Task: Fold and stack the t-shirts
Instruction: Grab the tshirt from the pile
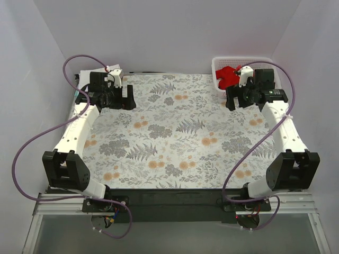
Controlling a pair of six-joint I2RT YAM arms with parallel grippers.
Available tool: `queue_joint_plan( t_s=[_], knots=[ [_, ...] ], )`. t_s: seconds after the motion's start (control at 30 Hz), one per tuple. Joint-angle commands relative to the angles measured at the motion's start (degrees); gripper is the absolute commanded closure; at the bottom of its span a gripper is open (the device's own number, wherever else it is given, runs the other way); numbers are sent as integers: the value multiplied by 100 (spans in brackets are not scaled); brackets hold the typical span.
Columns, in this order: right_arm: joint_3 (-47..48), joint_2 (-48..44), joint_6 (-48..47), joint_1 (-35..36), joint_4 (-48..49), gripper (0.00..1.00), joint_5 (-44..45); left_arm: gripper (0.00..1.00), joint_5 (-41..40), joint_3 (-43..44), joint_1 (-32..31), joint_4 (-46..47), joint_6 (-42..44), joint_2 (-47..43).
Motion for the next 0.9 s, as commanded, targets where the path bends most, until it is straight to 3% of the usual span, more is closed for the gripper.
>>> queue_joint_plan(
  t_s=[0.0, 0.17, 0.43, 0.87],
  knots=[
    [761, 525, -49, -199, 76, 2, -83, 2, -451, 256, -81, 190, 36, 68],
    [2079, 1721, 109, -709, 120, 2, -126, 2, -776, 485, -99, 576, -158, 200],
    [5259, 4499, 267, -956, 224, 2, 119, 2, -741, 556, -108, 726, -307, 472],
    [5185, 5950, 839, -921, 1947, 2, -48, 2, -1022, 178, -99, 533, -246, 877]
  ],
)
